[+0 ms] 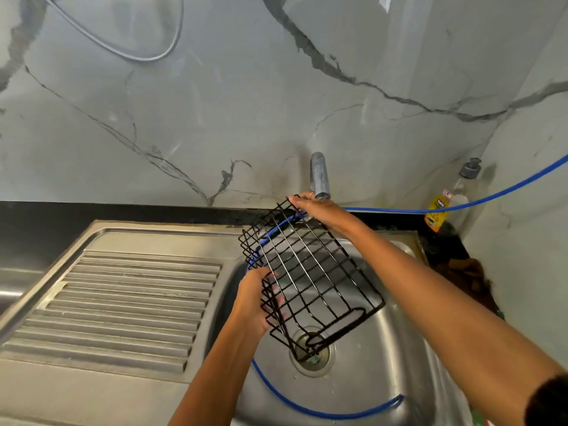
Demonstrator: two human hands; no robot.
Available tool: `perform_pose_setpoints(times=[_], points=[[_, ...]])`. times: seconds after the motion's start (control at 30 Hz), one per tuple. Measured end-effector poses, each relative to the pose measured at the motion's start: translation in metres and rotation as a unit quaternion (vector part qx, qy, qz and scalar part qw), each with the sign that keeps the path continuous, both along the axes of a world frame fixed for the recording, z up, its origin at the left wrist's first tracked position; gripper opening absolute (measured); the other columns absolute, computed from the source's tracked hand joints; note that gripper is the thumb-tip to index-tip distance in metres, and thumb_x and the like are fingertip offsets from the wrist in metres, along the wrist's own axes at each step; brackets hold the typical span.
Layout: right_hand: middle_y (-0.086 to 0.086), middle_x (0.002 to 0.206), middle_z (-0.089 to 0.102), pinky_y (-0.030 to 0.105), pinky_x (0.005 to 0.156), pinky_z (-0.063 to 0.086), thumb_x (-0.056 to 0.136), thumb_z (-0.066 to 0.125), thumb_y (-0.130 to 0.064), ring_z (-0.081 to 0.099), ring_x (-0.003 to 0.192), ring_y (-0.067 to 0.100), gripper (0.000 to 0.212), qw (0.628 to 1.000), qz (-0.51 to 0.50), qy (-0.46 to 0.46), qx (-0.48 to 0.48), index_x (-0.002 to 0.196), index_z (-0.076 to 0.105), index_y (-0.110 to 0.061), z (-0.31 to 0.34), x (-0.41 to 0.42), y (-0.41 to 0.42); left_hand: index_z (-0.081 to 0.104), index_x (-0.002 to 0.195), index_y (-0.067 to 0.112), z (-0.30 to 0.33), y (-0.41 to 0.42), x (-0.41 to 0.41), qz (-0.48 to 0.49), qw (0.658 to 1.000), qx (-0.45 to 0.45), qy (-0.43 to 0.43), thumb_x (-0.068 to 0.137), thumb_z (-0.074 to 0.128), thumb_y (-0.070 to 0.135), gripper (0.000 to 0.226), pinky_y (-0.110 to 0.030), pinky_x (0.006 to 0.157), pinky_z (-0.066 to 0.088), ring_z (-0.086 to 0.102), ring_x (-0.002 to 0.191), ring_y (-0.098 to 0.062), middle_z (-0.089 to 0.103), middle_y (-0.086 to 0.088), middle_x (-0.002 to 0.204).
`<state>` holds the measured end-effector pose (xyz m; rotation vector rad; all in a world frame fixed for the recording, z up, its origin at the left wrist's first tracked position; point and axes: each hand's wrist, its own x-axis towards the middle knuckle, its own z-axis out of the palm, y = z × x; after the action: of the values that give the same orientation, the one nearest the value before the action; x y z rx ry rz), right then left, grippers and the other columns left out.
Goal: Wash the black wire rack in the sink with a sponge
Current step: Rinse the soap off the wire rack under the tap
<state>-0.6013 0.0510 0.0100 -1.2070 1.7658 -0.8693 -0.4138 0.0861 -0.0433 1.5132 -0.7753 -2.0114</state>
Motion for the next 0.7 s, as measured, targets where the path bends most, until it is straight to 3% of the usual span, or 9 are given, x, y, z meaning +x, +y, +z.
perform_pose_setpoints(times=[0.1,0.2,0.3,0.4,0.43,0.5,0.6,0.67,0.7], points=[[0.002,0.143,0.043,0.029,0.105,0.028,0.098,0.041,-0.047,0.039,0.13,0.014,0.046,0.999,0.007,-0.024,-0.033,0.137,0.046,-0.023,0.003,0.003,0.002,0.051,0.066,0.016,-0.006,0.004,-0.003,-0.003,0.997,0.039,0.064,0.09,0.044,0.022,0.026,-0.045,0.065,0.048,0.054,0.063,-0.028,0.049,-0.005,0.055],[-0.003,0.156,0.024,0.037,0.117,0.015,0.098,0.034,-0.053,0.02,0.144,0.019,0.054,1.0,0.012,0.012,-0.011,0.146,0.032,-0.03,0.006,0.007,0.001,0.057,0.08,0.014,-0.014,0.007,-0.006,0.005,0.997,0.038,0.072,0.091,0.049,0.025,0.018,-0.055,0.07,0.056,0.065,0.058,-0.03,0.054,-0.005,0.059],[-0.004,0.159,0.01,0.041,0.118,0.006,0.1,0.026,-0.05,0.006,0.147,0.02,0.057,0.999,0.026,0.025,-0.009,0.152,0.012,-0.03,0.01,0.008,0.013,0.063,0.11,0.008,-0.016,0.008,-0.008,-0.006,0.999,0.022,0.047,0.093,0.052,0.033,0.032,-0.049,0.066,0.057,0.071,0.064,-0.029,0.061,-0.005,0.06],[0.001,0.16,0.007,0.036,0.116,0.01,0.102,0.029,-0.044,0.009,0.146,0.02,0.06,0.998,0.021,0.048,-0.033,0.153,0.007,-0.022,0.01,0.005,0.033,0.059,0.094,0.016,-0.014,0.014,-0.01,-0.02,0.998,0.011,0.052,0.094,0.053,0.033,0.018,-0.041,0.066,0.057,0.066,0.054,-0.023,0.048,0.001,0.043],[0.001,0.16,0.006,0.036,0.116,0.01,0.101,0.033,-0.044,0.009,0.146,0.019,0.062,0.998,0.021,0.055,-0.039,0.153,0.006,-0.023,0.008,0.005,0.04,0.062,0.102,0.016,-0.015,0.014,-0.013,-0.02,0.999,0.013,0.045,0.093,0.053,0.033,0.021,-0.038,0.064,0.056,0.065,0.055,-0.022,0.044,0.002,0.044],[-0.003,0.16,0.0,0.041,0.119,0.007,0.098,0.041,-0.046,0.004,0.147,0.02,0.069,0.997,0.019,0.061,-0.034,0.152,0.002,-0.029,0.0,0.004,0.055,0.058,0.129,0.018,-0.017,0.01,-0.02,-0.02,0.998,0.019,0.052,0.092,0.055,0.035,0.041,-0.042,0.07,0.055,0.067,0.065,-0.026,0.049,-0.002,0.055],[-0.007,0.16,-0.005,0.051,0.118,0.009,0.094,0.048,-0.046,0.0,0.147,0.021,0.075,0.999,-0.022,0.035,-0.032,0.151,0.0,-0.037,-0.013,0.001,0.076,0.063,0.119,0.022,-0.015,0.003,-0.02,-0.022,0.999,-0.035,0.015,0.093,0.053,0.03,0.029,-0.043,0.071,0.057,0.068,0.071,-0.024,0.067,-0.012,0.087],[-0.004,0.16,0.001,0.049,0.117,0.015,0.09,0.054,-0.05,0.009,0.147,0.023,0.081,0.995,-0.09,-0.045,-0.017,0.15,0.001,-0.04,-0.018,-0.001,0.089,0.063,0.117,0.023,-0.011,-0.002,-0.021,-0.047,0.996,-0.072,-0.018,0.092,0.053,0.024,0.027,-0.036,0.066,0.054,0.065,0.067,-0.019,0.068,-0.018,0.103],[-0.002,0.16,0.007,0.048,0.115,0.018,0.086,0.058,-0.054,0.015,0.145,0.024,0.087,0.987,-0.129,-0.095,0.002,0.15,0.002,-0.04,-0.02,-0.003,0.095,0.062,0.116,0.024,-0.007,-0.004,-0.023,-0.065,0.993,-0.091,-0.034,0.09,0.055,0.023,0.027,-0.036,0.069,0.053,0.066,0.074,-0.021,0.068,-0.014,0.107]])
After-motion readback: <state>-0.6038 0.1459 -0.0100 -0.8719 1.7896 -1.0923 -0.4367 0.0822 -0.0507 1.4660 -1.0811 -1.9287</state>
